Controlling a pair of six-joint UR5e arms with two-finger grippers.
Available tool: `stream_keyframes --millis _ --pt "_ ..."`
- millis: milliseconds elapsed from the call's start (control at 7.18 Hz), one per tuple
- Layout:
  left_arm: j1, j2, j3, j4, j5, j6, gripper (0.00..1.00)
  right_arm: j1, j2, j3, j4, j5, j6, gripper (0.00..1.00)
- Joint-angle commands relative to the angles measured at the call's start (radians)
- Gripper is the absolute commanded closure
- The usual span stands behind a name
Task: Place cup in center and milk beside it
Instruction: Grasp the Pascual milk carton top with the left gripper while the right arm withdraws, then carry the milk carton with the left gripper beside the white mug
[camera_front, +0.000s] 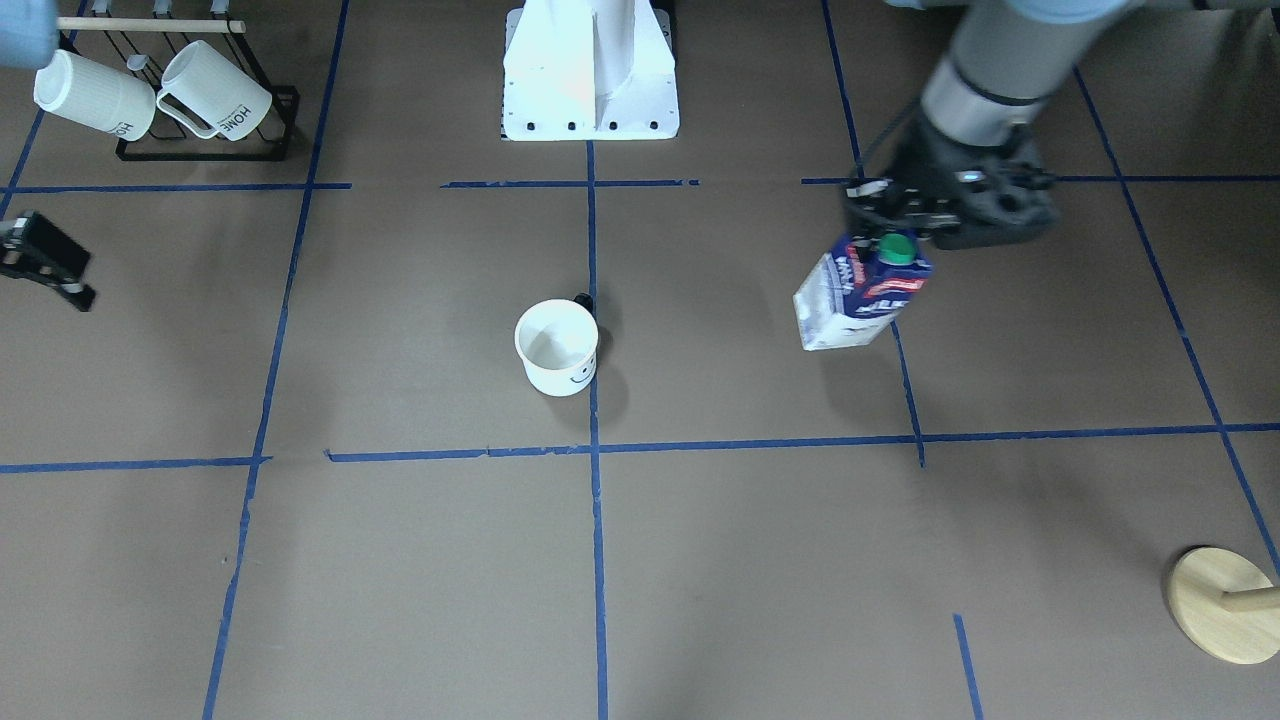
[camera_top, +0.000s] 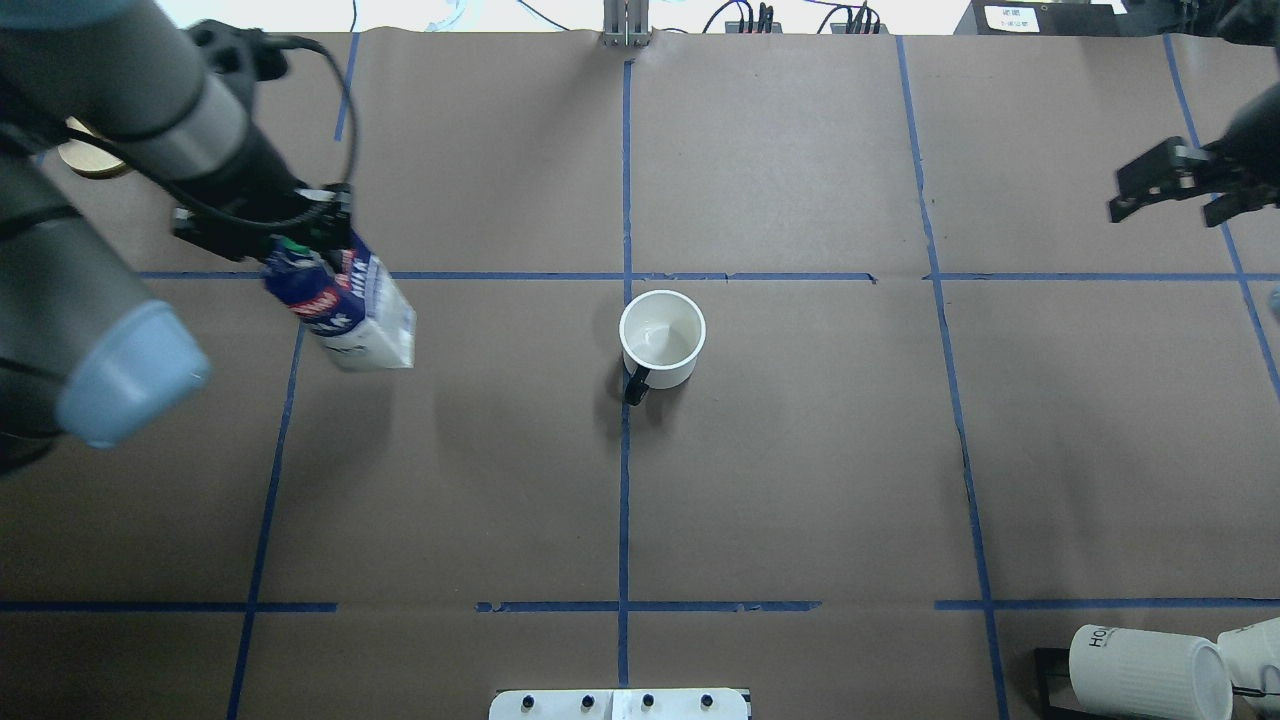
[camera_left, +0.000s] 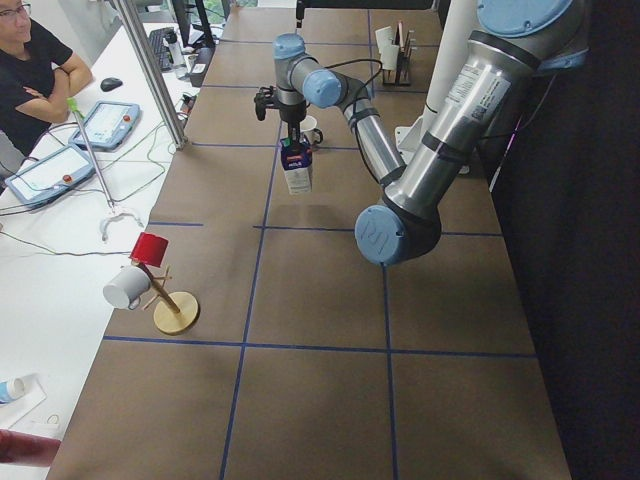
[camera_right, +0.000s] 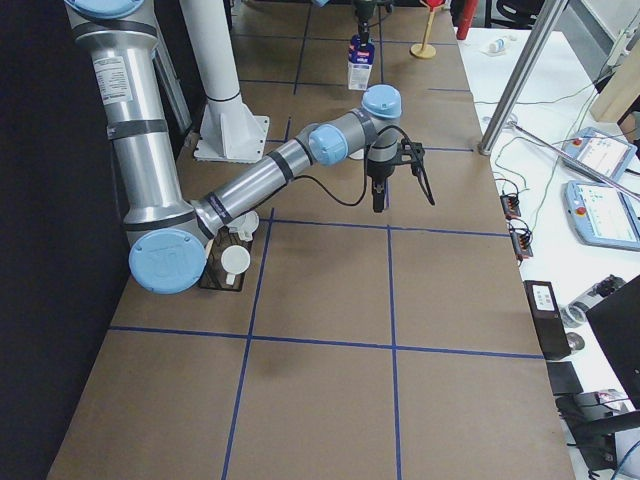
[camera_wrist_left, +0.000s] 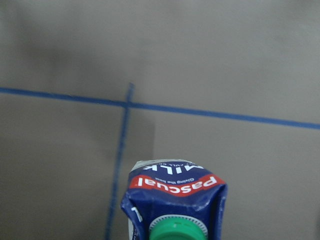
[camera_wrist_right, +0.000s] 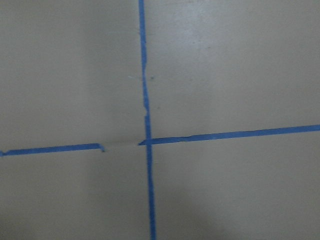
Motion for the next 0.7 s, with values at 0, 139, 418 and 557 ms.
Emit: stream_keyframes --millis 0,139,418,557 --pt "0.081 -0.146 0.106 -0.018 0.058 -0.063 0.93 0.076 -0.044 -0.047 0.000 0.039 -0.175 0.00" --pt "0.095 -0.180 0.157 -0.061 0.060 -0.083 0.93 0.075 -0.047 -0.048 0.002 0.039 -0.175 0.00" --pt "0.124 -0.241 0.231 -0.095 0.060 -0.097 0.93 0.081 -0.047 -0.049 0.000 0.038 -0.177 0.00" --pt "0.134 -0.267 0.258 -0.097 0.062 -0.098 0.93 0.082 -0.047 -0.049 0.000 0.038 -0.177 0.00"
